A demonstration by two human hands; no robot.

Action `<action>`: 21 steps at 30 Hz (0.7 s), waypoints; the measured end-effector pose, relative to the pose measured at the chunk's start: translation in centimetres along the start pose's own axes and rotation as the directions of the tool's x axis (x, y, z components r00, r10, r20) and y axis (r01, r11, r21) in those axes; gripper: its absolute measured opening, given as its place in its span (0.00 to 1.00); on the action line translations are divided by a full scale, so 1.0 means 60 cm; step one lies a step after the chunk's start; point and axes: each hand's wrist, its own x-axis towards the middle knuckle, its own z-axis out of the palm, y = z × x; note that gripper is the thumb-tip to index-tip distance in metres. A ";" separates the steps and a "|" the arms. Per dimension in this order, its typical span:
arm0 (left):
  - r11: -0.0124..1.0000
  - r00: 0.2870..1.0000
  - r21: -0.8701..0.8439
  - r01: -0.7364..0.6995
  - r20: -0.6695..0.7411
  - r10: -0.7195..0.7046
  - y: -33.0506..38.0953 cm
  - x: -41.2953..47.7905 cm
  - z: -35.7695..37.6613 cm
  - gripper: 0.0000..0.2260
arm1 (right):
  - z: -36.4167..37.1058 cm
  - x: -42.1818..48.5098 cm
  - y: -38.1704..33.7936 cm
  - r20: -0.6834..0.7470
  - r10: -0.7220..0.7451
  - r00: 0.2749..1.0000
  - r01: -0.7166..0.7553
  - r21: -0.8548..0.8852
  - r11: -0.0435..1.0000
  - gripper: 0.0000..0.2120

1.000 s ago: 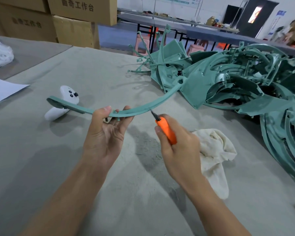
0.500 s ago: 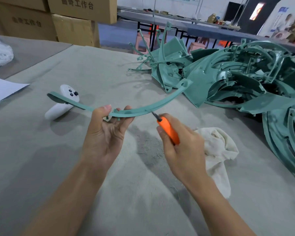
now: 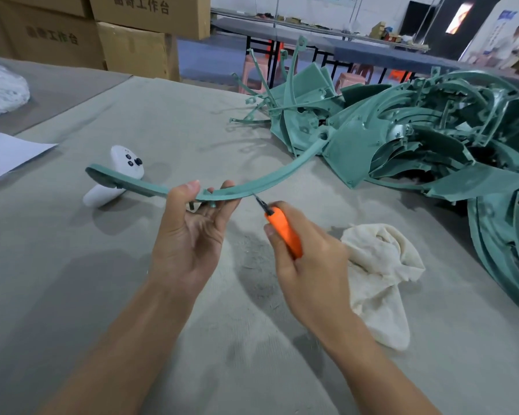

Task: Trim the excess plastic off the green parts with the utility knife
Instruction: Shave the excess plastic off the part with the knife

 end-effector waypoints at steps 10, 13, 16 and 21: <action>1.000 0.999 0.009 -0.005 0.051 0.005 -0.006 -0.006 0.004 0.11 | 0.001 0.002 -0.008 -0.061 0.047 0.997 -0.048 -0.005 0.999 0.13; 0.999 1.000 0.037 -0.021 0.020 0.020 -0.006 -0.006 0.006 0.12 | 0.013 -0.009 -0.028 -0.043 -0.031 0.999 0.030 -0.016 0.999 0.14; 0.999 0.999 0.050 -0.012 0.037 0.010 -0.009 -0.004 0.006 0.10 | 0.007 -0.003 -0.021 -0.035 0.015 0.999 -0.014 0.041 0.999 0.13; 1.000 0.997 0.012 0.002 0.074 -0.003 -0.013 -0.004 0.003 0.06 | -0.011 0.020 0.021 -0.098 0.186 0.978 -0.179 0.073 0.981 0.08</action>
